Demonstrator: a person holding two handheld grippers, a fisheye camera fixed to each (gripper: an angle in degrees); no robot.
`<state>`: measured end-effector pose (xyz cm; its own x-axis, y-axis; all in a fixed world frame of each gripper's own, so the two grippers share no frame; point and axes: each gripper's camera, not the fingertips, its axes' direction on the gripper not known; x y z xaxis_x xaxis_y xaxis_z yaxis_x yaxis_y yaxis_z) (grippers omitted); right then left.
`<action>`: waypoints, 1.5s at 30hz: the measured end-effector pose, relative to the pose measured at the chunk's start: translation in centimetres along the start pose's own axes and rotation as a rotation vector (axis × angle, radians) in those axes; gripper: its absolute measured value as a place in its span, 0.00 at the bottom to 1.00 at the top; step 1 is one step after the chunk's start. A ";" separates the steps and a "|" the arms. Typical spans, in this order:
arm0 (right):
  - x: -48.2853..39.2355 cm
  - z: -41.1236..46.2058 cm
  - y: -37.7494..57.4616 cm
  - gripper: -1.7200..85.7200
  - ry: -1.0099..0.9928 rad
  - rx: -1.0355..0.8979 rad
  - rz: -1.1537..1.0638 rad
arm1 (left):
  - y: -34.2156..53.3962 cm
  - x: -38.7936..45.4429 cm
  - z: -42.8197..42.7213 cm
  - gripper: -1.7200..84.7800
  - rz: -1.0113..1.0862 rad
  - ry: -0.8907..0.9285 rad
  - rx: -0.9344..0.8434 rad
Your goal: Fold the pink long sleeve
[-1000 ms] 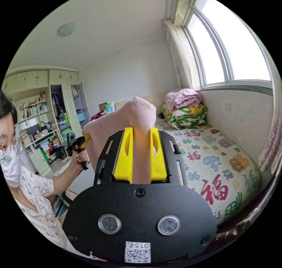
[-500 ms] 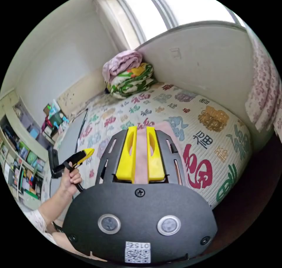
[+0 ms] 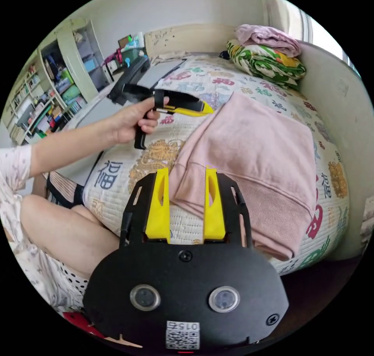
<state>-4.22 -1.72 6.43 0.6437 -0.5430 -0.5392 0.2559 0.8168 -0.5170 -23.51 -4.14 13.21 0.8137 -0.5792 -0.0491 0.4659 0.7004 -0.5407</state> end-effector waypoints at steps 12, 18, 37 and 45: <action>-4.3 4.6 2.8 0.05 -0.022 -0.041 0.002 | -4.9 -9.7 3.7 0.11 -0.094 0.087 -0.065; -3.9 11.4 6.8 0.05 0.032 -0.104 0.027 | -4.7 -9.0 6.1 0.04 0.072 -0.149 -0.095; -26.4 5.6 19.4 0.09 0.253 0.687 -0.041 | 18.5 -4.9 -17.1 0.06 0.696 -0.602 0.693; -41.0 7.3 21.0 0.17 0.210 0.936 -0.211 | 29.6 -9.0 -27.9 0.13 0.581 -0.887 0.706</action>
<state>-20.00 39.15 22.53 0.4010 -0.6452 -0.6503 0.8776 0.4740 0.0709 -26.72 10.14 -25.75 0.7844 0.1714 0.5961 -0.1748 0.9832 -0.0528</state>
